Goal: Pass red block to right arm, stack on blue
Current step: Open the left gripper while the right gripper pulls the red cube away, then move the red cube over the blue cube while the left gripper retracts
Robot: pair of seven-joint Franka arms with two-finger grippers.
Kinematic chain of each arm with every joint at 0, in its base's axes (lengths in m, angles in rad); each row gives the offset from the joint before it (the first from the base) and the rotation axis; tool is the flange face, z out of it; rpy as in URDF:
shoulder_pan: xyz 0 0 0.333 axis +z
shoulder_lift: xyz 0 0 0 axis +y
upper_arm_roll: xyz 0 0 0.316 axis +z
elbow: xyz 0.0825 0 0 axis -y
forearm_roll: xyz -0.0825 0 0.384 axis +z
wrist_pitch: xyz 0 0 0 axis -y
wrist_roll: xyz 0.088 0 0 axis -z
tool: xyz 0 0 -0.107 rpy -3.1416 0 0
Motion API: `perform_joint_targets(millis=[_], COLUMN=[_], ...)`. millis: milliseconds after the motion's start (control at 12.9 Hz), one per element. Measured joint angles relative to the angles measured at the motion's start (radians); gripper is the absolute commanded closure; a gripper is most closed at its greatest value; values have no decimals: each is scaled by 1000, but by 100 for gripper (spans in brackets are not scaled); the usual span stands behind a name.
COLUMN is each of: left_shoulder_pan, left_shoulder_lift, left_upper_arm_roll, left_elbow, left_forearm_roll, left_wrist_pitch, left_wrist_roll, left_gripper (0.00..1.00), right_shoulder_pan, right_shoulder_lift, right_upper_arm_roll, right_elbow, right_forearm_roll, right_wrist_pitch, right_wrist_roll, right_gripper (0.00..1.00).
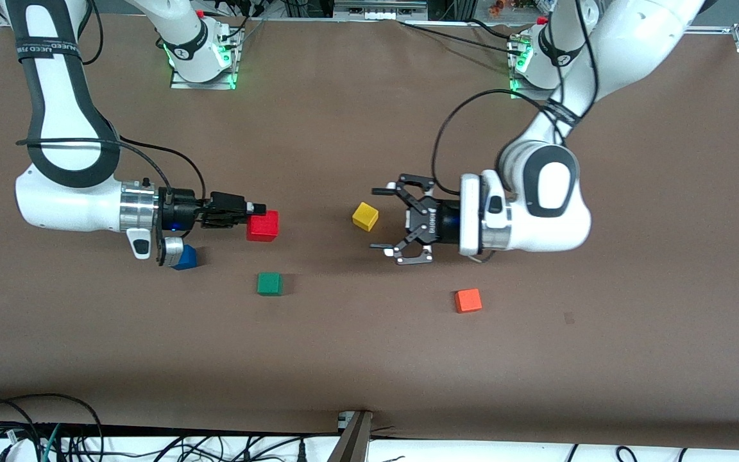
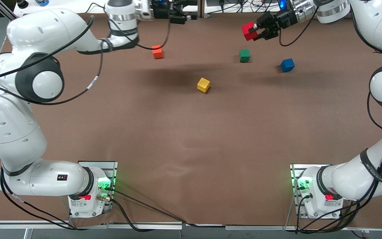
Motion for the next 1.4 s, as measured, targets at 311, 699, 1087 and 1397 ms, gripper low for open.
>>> perform_joint_targets(millis=[311, 699, 1087, 1397], left_shoulder_pan=[77, 80, 75, 45], left_shoulder_lift=[-61, -98, -154, -213], left_upper_arm_roll=[0, -1, -4, -7], left_elbow=[53, 119, 124, 124], left_forearm_roll=[433, 839, 1191, 1428], left_wrist_pitch=[-192, -411, -641, -741], left_wrist_roll=[-338, -691, -1008, -1411], left_gripper=[0, 0, 0, 0], right_shoulder_pan=[-3, -4, 0, 14], right_shoulder_lift=[-1, 2, 4, 3], right_upper_arm_roll=[-44, -93, -102, -102], right_elbow=[10, -10, -99, -166], right_forearm_roll=[-355, -695, -822, -900], right_wrist_pitch=[23, 107, 248, 336], right_wrist_roll=[0, 8, 95, 211], right_gripper=[69, 69, 69, 69])
